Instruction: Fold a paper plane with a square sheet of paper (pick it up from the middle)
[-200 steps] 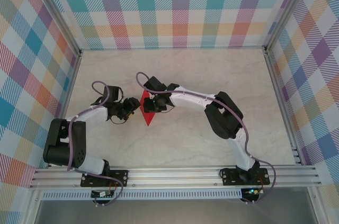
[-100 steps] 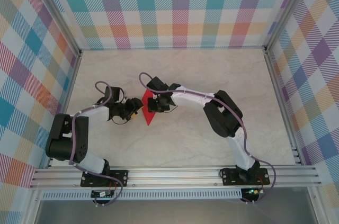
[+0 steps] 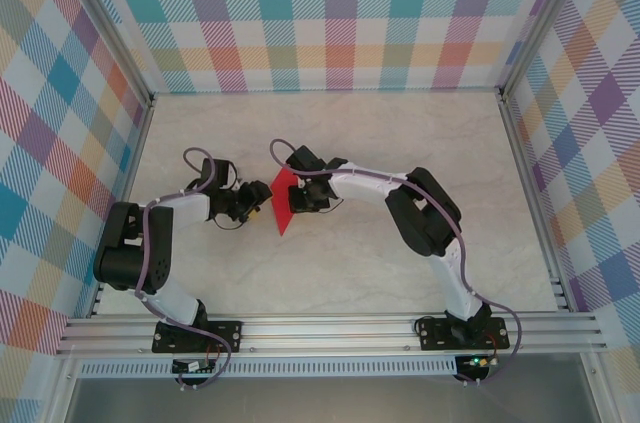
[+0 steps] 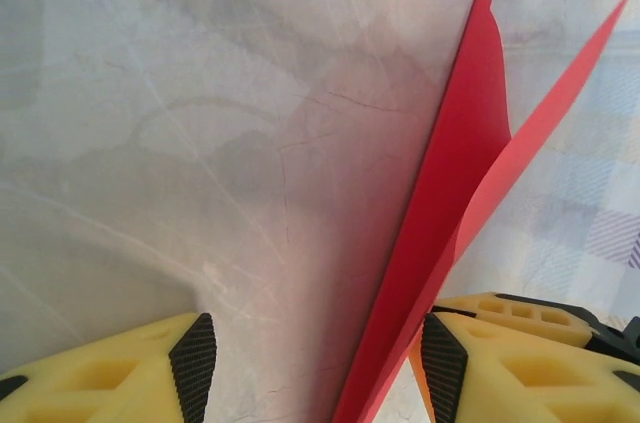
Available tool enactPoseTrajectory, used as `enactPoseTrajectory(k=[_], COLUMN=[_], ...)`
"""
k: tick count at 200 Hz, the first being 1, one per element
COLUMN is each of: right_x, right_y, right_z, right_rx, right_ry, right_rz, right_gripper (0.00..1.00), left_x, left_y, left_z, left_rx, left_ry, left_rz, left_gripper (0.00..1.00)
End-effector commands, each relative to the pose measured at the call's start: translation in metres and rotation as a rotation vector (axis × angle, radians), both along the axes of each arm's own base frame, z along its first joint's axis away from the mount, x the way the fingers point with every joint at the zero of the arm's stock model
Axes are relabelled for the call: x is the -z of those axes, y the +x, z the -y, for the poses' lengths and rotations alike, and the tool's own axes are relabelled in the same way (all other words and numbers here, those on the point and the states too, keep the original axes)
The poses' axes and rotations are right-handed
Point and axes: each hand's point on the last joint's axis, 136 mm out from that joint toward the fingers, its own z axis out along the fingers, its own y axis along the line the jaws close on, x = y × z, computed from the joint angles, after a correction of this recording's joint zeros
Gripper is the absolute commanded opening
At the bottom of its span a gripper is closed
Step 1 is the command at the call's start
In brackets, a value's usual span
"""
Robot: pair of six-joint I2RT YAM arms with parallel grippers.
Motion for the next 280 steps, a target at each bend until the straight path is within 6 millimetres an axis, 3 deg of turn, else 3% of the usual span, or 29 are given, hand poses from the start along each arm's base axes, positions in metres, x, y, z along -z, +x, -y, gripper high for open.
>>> enactPoseTrajectory(k=[1, 49, 115, 144, 204, 255, 280], right_x=[-0.036, -0.083, -0.087, -0.073, -0.038, -0.014, -0.006], right_y=[0.003, -0.023, -0.060, -0.058, -0.034, -0.023, -0.027], right_z=[0.009, -0.016, -0.066, -0.074, -0.073, -0.049, -0.037], right_rx=[-0.007, -0.049, -0.147, -0.144, -0.060, -0.001, -0.016], right_ry=[0.002, 0.074, 0.142, 0.132, 0.040, -0.065, -0.072], right_rz=[0.082, 0.148, 0.158, 0.136, 0.131, 0.130, 0.110], right_gripper=[0.20, 0.21, 0.24, 0.24, 0.24, 0.25, 0.25], left_x=[-0.009, -0.016, -0.026, -0.024, -0.025, -0.028, -0.027], left_y=[0.005, 0.000, -0.009, -0.012, -0.015, -0.015, -0.015], left_z=[-0.016, -0.039, -0.073, -0.080, -0.087, -0.086, -0.080], left_rx=[-0.040, -0.118, -0.220, -0.236, -0.258, -0.243, -0.217], left_ry=[0.076, 0.184, 0.288, 0.290, 0.296, 0.291, 0.270], left_rz=[0.011, 0.004, -0.002, -0.014, -0.011, 0.002, -0.002], left_gripper=[0.60, 0.65, 0.73, 0.75, 0.83, 0.87, 0.87])
